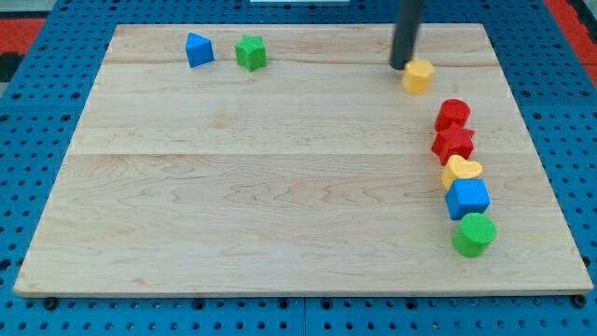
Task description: Push the green circle to the top center of the board
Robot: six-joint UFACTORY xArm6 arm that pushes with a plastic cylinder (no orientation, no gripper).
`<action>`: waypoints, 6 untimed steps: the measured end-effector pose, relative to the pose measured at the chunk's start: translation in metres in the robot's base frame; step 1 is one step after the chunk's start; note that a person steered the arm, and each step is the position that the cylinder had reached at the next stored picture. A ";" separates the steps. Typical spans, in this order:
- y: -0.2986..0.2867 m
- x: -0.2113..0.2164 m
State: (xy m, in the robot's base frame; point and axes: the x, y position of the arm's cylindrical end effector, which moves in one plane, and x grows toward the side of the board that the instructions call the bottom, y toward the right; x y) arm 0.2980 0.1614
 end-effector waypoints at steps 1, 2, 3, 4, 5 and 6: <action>0.010 0.013; -0.050 0.016; -0.062 0.096; -0.087 0.202; -0.089 0.290; -0.076 0.321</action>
State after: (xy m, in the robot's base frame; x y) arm 0.6189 0.0851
